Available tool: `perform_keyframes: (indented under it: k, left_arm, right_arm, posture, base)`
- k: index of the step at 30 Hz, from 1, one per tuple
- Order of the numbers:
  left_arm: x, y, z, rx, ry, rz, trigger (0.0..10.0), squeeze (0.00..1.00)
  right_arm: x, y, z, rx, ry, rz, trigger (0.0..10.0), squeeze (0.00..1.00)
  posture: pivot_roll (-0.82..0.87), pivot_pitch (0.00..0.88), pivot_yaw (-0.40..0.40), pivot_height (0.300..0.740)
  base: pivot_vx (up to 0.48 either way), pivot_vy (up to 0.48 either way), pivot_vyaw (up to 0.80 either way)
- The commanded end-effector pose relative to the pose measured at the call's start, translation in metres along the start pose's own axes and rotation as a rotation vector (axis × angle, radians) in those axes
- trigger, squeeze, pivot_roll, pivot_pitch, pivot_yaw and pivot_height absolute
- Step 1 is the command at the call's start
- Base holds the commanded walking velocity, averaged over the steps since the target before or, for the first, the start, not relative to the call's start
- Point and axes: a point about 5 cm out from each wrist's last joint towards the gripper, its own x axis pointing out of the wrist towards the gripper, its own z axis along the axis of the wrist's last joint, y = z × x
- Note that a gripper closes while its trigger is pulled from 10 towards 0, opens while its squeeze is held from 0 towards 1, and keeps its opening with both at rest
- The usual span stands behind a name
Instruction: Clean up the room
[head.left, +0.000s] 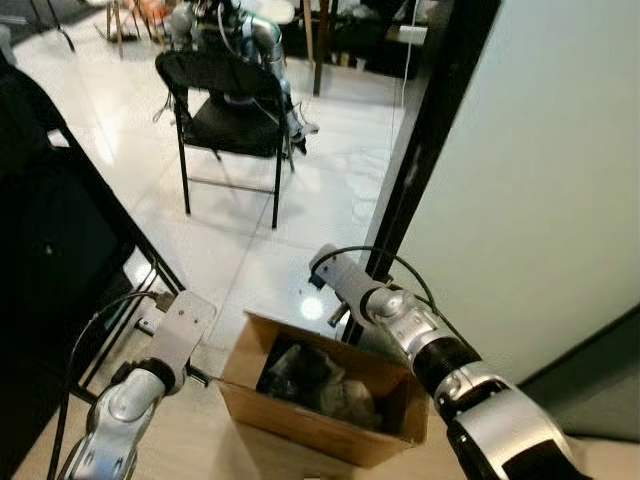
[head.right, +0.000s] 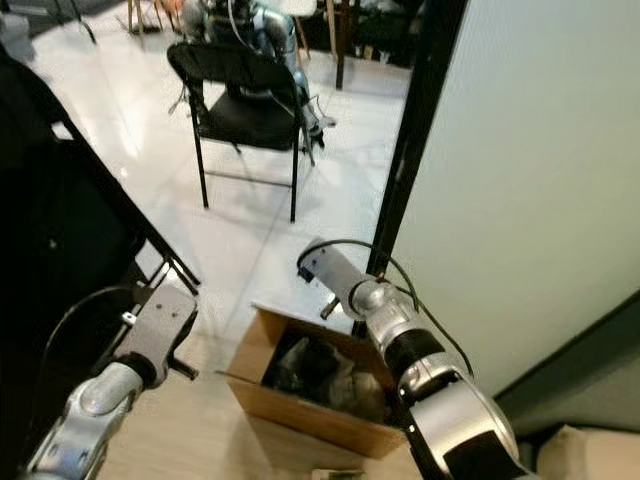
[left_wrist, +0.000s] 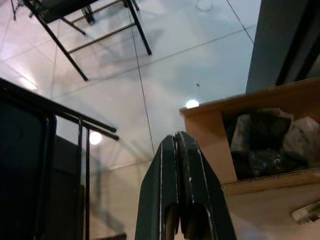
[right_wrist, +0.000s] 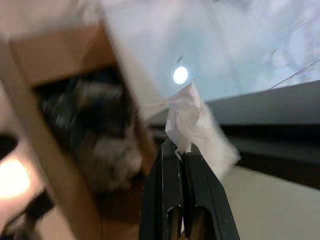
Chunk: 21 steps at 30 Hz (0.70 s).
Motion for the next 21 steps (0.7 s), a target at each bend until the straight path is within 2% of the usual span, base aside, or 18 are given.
perform_keyframes:
  k: [1,2,8,9,10,11,16,18,21]
  left_arm:
    - [-0.010,0.000,0.004,0.047,-0.022,-0.027,10.0,0.00]
    - [-0.015,0.004,0.006,0.063,-0.030,-0.023,10.0,0.00]
    - [-0.032,0.017,0.011,0.087,-0.054,-0.029,10.0,0.00]
    - [-0.044,0.022,0.011,0.117,-0.045,-0.048,10.0,0.00]
    - [-0.044,0.022,0.011,0.117,-0.045,-0.048,10.0,0.00]
    - [-0.052,0.024,0.011,0.123,-0.032,-0.050,10.0,0.00]
    - [-0.058,0.023,0.017,0.083,-0.045,-0.031,10.0,0.00]
    - [-0.060,0.020,0.026,0.043,-0.074,-0.032,10.0,0.00]
    - [-0.062,0.015,0.029,0.018,-0.088,-0.064,10.0,0.00]
  right_arm:
    - [0.002,0.006,-0.010,-0.018,0.029,0.020,10.0,0.00]
    - [0.003,0.009,-0.012,-0.021,0.035,0.032,10.0,0.00]
    - [0.006,0.025,-0.022,-0.056,0.075,0.081,10.0,0.00]
    - [0.007,0.035,-0.027,-0.039,0.094,0.111,10.0,0.00]
    - [0.007,0.035,-0.027,-0.039,0.094,0.111,10.0,0.00]
    - [0.008,0.043,-0.031,-0.018,0.109,0.125,10.0,0.00]
    - [0.009,0.051,-0.038,-0.014,0.121,0.136,10.0,0.00]
    - [0.009,0.060,-0.042,-0.052,0.111,0.184,10.0,0.00]
    - [0.009,0.060,-0.044,-0.063,0.112,0.174,10.0,0.00]
  posture:
    - [-0.01,0.327,-0.110,0.708]
    - [0.02,0.357,-0.113,0.708]
    - [0.05,0.406,-0.112,0.708]
    - [0.07,0.428,-0.117,0.708]
    - [0.07,0.428,-0.117,0.708]
    - [0.09,0.447,-0.124,0.708]
    - [0.11,0.470,-0.129,0.708]
    - [0.11,0.484,-0.136,0.708]
    - [0.11,0.487,-0.139,0.708]
  base:
    - [0.000,0.000,0.00]
    - [0.000,0.000,0.00]
    - [0.000,0.000,0.00]
    - [0.000,0.000,0.00]
    - [0.000,0.000,0.00]
    - [0.000,0.000,0.00]
    - [0.000,0.000,0.00]
    - [0.000,0.000,0.00]
    - [0.000,0.000,0.00]
